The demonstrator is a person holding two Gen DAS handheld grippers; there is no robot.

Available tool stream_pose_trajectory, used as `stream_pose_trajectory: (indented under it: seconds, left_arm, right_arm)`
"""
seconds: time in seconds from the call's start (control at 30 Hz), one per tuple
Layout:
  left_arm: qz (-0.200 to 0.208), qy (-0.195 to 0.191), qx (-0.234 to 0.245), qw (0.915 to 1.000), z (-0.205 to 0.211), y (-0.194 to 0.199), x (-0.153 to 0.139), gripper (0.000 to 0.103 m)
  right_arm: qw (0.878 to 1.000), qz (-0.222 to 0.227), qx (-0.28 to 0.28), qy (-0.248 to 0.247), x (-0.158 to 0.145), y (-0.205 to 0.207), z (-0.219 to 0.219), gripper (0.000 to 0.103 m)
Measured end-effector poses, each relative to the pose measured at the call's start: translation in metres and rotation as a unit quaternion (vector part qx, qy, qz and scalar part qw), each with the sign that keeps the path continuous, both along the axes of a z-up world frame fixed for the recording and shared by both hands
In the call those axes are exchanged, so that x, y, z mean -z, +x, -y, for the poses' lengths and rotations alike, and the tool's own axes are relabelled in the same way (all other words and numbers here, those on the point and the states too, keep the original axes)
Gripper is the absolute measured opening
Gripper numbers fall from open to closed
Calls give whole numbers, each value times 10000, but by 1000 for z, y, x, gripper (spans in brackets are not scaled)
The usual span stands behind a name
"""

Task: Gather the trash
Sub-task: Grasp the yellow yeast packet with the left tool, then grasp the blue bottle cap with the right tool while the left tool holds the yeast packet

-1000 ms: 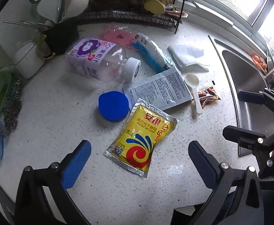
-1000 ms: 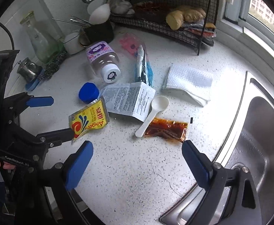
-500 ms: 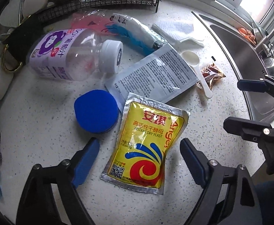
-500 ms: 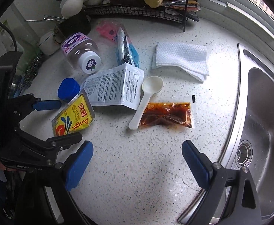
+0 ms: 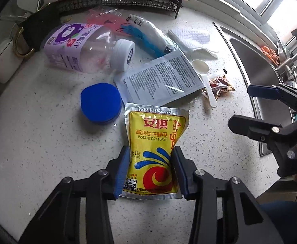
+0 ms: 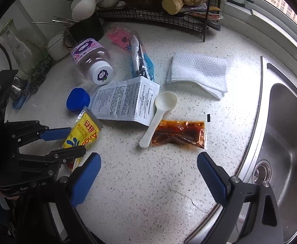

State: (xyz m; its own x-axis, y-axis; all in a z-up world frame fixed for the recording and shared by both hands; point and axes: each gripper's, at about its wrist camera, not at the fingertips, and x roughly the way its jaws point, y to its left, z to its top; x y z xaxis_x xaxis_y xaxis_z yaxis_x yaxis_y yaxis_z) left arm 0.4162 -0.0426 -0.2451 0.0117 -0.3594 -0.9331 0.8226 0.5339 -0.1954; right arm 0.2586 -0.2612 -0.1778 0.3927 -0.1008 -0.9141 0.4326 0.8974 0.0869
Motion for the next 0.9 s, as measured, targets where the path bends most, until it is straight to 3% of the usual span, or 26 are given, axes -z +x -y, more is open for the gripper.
stream_pose_trajectory:
  seconds: [0.27, 0.47, 0.67, 0.9]
  left_arm:
    - [218, -262, -859, 9957, -52, 17, -43, 40]
    - [452, -149, -1550, 9868, -90, 47, -51, 40]
    - [431, -24, -2011, 9786, -120, 71, -41, 40]
    - [434, 74, -2145, 9757, -128, 84, -32, 40]
  right_arm:
    - [9977, 204, -642, 123, -13, 37, -20, 95]
    - [9919, 280, -1226, 200, -6, 84, -48, 95]
    - [9862, 89, -1639, 206, 12, 123, -71, 80]
    - [9839, -167, -1778, 25, 37, 151, -86, 67]
